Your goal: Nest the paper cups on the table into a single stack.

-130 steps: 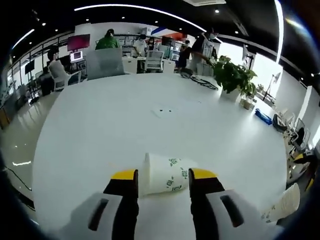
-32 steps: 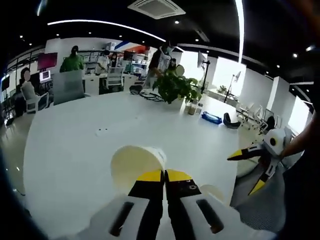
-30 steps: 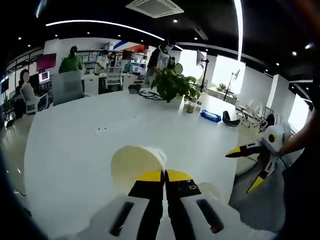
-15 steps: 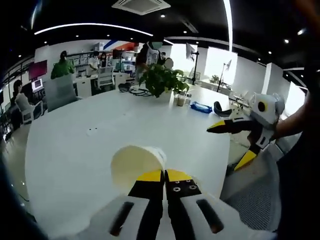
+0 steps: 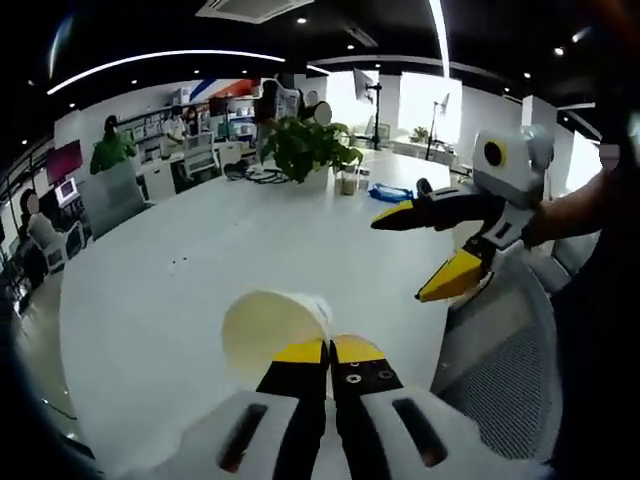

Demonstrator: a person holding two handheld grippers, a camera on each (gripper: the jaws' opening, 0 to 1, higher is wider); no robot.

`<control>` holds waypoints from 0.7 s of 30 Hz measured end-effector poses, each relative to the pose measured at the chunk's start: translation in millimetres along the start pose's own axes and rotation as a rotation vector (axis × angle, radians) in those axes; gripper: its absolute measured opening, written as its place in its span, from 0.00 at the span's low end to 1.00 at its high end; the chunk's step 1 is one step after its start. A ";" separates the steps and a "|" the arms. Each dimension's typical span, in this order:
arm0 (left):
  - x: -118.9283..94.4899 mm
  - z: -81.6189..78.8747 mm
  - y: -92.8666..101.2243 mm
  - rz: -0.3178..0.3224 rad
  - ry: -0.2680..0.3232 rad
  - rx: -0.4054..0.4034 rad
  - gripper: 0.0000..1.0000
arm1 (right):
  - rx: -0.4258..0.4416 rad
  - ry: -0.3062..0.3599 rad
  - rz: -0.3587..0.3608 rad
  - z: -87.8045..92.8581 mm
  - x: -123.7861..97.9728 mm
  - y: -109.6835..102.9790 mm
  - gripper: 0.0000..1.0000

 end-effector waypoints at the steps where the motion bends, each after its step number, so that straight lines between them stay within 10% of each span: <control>1: 0.0 -0.2 0.9 -0.004 -0.003 0.005 0.00 | 0.001 0.006 0.001 -4.0 1.2 -0.1 0.60; 21: 3.7 -1.5 25.5 -0.054 -0.095 0.141 0.00 | -0.007 0.004 -0.028 -31.3 19.0 -16.0 0.51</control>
Point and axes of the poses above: the point that each gripper's makers call its tool centre point, and the gripper's own axes: x roughly forward along the fingers, y roughly to its right, z roughly out of its underside, the point moved 4 cm from there along -x, roughly backward along the fingers, and after that the axes turned 15 degrees about -y, right-handed, at the moved point
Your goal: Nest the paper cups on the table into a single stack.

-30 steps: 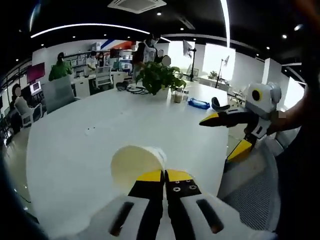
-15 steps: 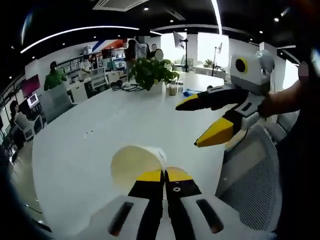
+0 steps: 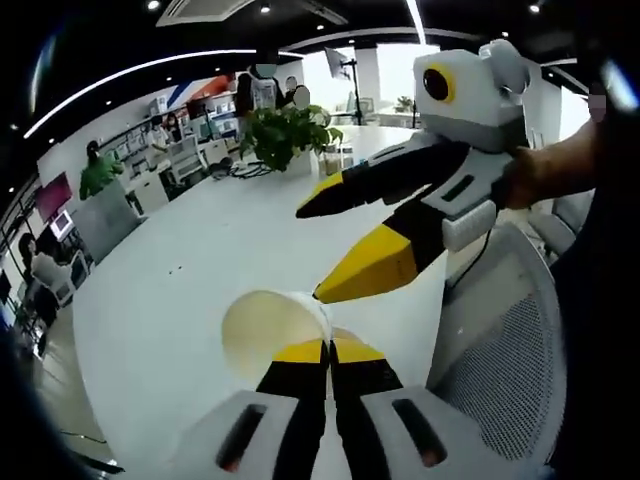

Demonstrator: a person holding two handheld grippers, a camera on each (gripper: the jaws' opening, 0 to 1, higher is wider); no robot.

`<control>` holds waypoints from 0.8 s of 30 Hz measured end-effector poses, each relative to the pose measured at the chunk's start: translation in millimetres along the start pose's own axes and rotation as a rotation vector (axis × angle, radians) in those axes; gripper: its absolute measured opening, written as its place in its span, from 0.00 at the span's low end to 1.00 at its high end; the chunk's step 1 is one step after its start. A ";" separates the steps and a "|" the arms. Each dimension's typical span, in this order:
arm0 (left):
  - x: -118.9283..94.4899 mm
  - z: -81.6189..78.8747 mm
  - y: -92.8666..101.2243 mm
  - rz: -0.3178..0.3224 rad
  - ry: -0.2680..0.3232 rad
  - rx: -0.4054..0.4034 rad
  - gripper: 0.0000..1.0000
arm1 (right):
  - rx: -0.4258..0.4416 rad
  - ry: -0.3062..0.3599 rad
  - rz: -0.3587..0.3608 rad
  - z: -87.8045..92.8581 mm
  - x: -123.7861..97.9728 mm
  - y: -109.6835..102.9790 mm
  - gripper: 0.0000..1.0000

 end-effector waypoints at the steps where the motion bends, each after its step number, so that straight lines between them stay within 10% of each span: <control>1: 0.3 -0.1 0.9 -0.004 -0.007 0.007 0.00 | 0.000 -0.002 -0.001 -0.6 1.1 -0.6 0.50; 24: 1.9 0.0 9.3 -0.109 -0.091 0.189 0.00 | -0.057 -0.050 -0.015 -3.3 22.0 -15.4 0.37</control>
Point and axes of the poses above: the point that each gripper's makers call its tool centre point, and the gripper's own axes: x roughly forward along the fingers, y roughly to its right, z roughly out of its underside, the point moved 4 cm from there along -x, roughly backward along the fingers, and after that the axes turned 15 degrees about -y, right-handed, at the moved point
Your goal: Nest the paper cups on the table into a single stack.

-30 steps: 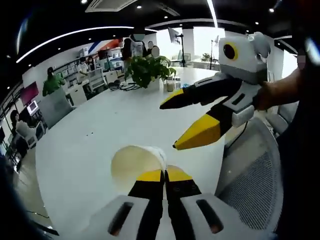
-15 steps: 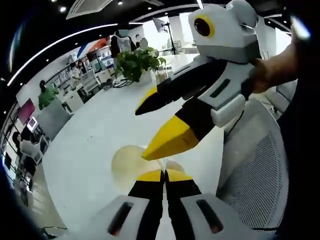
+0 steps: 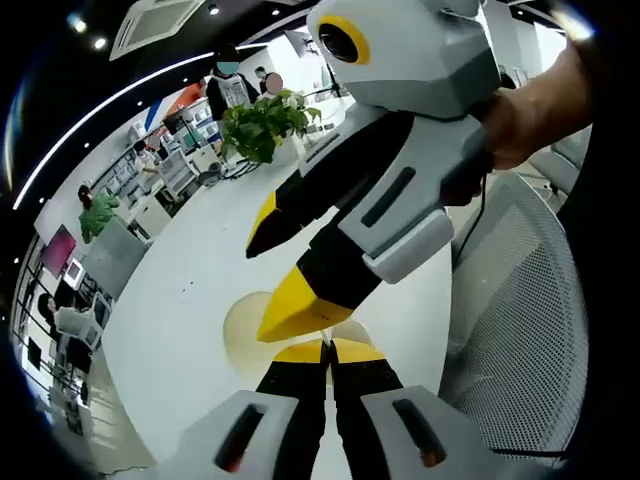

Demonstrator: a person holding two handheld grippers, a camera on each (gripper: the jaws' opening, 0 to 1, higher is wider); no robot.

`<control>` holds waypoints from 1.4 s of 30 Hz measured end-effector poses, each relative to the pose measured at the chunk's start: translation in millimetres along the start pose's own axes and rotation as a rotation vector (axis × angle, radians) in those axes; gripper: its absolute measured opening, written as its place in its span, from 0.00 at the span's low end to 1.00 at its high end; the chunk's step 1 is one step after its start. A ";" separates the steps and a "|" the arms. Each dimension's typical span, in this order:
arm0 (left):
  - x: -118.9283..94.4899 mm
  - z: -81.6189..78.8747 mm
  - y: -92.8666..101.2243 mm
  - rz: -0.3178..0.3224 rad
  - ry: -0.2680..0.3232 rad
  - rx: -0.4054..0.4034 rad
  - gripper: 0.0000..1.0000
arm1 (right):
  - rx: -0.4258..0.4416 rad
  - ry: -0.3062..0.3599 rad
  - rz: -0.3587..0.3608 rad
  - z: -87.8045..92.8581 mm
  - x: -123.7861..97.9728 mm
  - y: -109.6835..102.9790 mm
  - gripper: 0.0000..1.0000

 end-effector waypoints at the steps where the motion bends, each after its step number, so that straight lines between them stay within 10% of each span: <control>1: 0.4 -0.5 0.7 -0.007 -0.003 0.016 0.00 | 0.000 -0.007 -0.001 1.7 1.3 -1.4 0.37; 23: 3.9 -9.5 13.6 -0.079 -0.011 0.207 0.00 | 0.171 -0.082 0.032 13.9 6.5 15.1 0.00; 36: -11.4 -14.8 7.3 -0.097 0.078 0.154 0.00 | 0.358 -0.070 0.001 19.6 3.4 28.0 0.00; 42: -31.9 -24.0 -2.6 -0.100 0.230 0.027 0.04 | 0.407 -0.062 -0.007 21.9 -0.3 34.3 0.00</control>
Point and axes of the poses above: the point that each gripper's makers call its tool centre point, and the gripper's own axes: x roughly forward along the fingers, y roughly to its right, z roughly out of its underside, the point moved 4 cm from there along -x, roughly backward along the fingers, and after that the axes turned 15 degrees about -y, right-handed, at the moved point
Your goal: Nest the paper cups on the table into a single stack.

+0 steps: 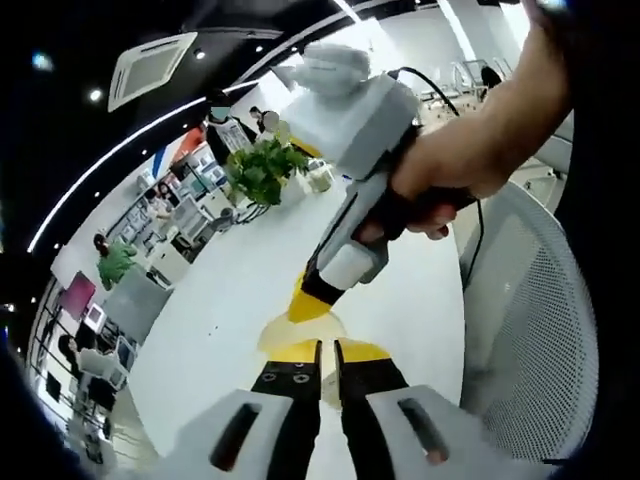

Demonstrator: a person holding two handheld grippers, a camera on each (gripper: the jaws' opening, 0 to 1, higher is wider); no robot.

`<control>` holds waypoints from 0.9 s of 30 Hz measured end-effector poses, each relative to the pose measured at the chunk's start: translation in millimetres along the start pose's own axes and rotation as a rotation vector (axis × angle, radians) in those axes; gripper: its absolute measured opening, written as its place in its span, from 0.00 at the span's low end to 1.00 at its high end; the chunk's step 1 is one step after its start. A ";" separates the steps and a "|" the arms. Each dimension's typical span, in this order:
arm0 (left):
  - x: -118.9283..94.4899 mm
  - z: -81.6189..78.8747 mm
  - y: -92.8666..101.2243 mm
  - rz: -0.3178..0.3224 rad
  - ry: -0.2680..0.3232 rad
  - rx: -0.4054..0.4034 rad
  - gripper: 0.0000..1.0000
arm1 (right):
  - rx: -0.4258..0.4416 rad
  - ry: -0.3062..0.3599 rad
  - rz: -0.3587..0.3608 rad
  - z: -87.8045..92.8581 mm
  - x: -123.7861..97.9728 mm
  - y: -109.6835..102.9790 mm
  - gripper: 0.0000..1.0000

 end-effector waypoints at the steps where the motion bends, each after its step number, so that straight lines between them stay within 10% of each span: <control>1: -3.1 -1.5 -1.6 0.023 0.022 -0.046 0.06 | 0.006 0.002 -0.001 -0.3 -0.6 1.1 0.00; 27: -19.6 49.3 -18.9 0.026 0.086 -0.409 0.57 | 0.047 -0.054 -0.046 17.9 -5.9 -3.9 0.00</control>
Point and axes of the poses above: the point that each gripper's makers call its tool centre point, and the gripper's own axes: x roughly forward along the fingers, y roughly to its right, z roughly out of its underside, the point moved 4 cm from there along -x, roughly backward along the fingers, and after that the axes turned 15 degrees about -y, right-handed, at the moved point
